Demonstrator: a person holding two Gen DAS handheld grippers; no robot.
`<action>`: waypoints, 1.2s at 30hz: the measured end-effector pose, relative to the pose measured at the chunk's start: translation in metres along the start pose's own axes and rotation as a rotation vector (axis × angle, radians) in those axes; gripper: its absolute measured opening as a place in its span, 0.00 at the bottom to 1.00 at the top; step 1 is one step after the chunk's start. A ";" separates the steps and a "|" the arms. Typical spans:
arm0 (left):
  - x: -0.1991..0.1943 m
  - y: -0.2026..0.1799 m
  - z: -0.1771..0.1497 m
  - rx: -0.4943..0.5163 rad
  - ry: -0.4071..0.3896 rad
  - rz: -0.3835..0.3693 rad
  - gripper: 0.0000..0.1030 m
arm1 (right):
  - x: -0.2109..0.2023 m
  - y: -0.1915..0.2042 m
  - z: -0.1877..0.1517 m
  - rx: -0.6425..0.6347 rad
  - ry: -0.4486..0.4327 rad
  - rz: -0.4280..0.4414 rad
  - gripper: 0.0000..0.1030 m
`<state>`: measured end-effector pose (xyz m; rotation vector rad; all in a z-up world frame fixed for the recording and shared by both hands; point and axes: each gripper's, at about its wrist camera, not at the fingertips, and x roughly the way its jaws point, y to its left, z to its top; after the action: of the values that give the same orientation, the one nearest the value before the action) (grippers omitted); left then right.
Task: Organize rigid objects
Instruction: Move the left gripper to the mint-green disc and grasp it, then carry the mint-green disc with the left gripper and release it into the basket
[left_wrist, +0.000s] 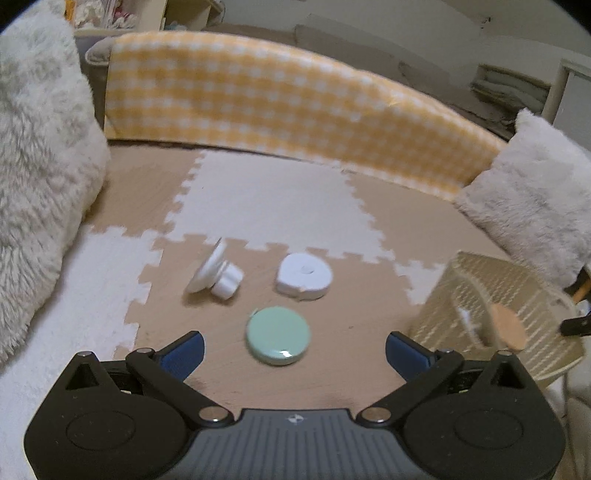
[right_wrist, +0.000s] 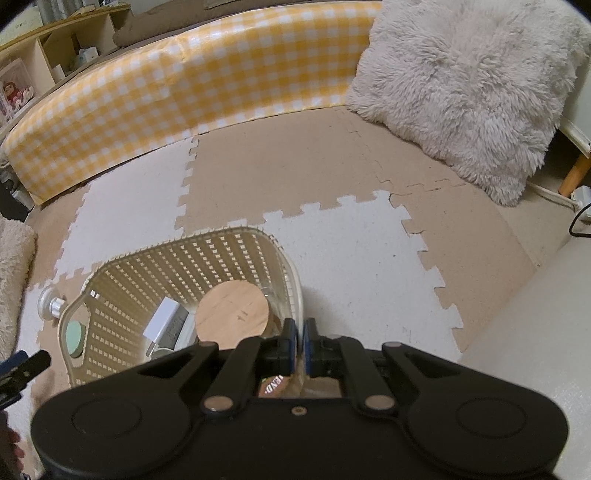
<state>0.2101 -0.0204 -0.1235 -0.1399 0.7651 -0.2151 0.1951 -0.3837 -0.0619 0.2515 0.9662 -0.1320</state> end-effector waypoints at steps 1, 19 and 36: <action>0.004 0.001 -0.001 0.004 0.002 0.013 0.98 | 0.000 0.000 0.000 0.001 0.000 0.001 0.05; 0.048 -0.002 0.001 0.080 0.008 0.021 0.54 | 0.005 0.002 0.001 -0.004 0.012 -0.004 0.05; 0.030 -0.008 -0.008 0.011 0.050 -0.005 0.49 | 0.005 0.002 0.001 -0.002 0.013 -0.002 0.05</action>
<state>0.2242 -0.0357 -0.1476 -0.1262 0.8131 -0.2288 0.1991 -0.3820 -0.0653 0.2501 0.9793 -0.1312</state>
